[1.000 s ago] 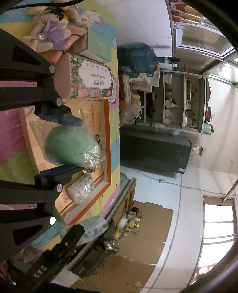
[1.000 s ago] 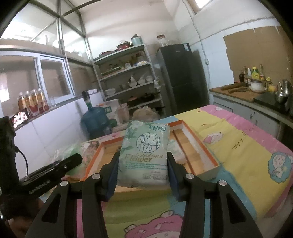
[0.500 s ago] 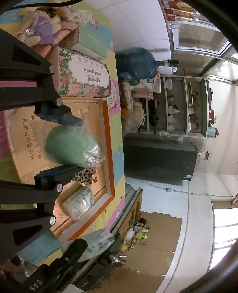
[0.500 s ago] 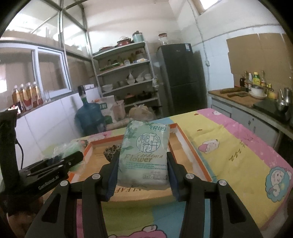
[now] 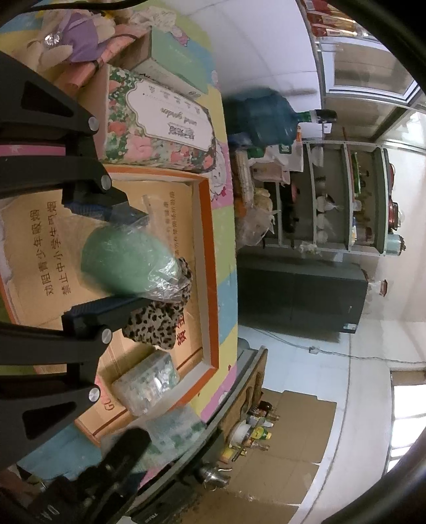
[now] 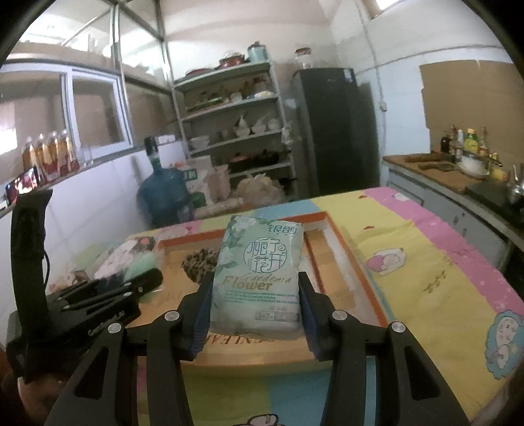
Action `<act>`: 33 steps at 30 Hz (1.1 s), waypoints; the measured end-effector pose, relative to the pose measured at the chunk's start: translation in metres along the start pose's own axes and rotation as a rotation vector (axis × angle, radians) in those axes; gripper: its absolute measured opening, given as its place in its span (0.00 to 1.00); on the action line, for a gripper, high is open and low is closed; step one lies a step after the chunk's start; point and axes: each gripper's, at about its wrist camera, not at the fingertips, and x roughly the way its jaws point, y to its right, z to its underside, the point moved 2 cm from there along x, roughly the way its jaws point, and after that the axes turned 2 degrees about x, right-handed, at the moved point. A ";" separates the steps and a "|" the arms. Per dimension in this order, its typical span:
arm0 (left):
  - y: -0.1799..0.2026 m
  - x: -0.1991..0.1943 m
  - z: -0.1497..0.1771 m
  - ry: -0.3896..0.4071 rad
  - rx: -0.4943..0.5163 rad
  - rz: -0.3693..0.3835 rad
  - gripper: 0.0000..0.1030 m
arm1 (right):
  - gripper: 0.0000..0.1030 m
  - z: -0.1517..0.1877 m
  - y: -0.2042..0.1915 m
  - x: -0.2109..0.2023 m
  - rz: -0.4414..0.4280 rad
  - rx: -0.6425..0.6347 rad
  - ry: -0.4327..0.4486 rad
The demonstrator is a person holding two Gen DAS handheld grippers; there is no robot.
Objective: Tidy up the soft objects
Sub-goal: 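Carry the green ball and tissue pack into the cardboard tray with both tools, then open both tools to release the ball and tissue pack in the tray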
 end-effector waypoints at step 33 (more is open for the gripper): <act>-0.004 0.030 0.014 -0.151 -0.052 0.034 0.68 | 0.60 0.016 -0.016 0.062 -0.036 -0.128 -0.252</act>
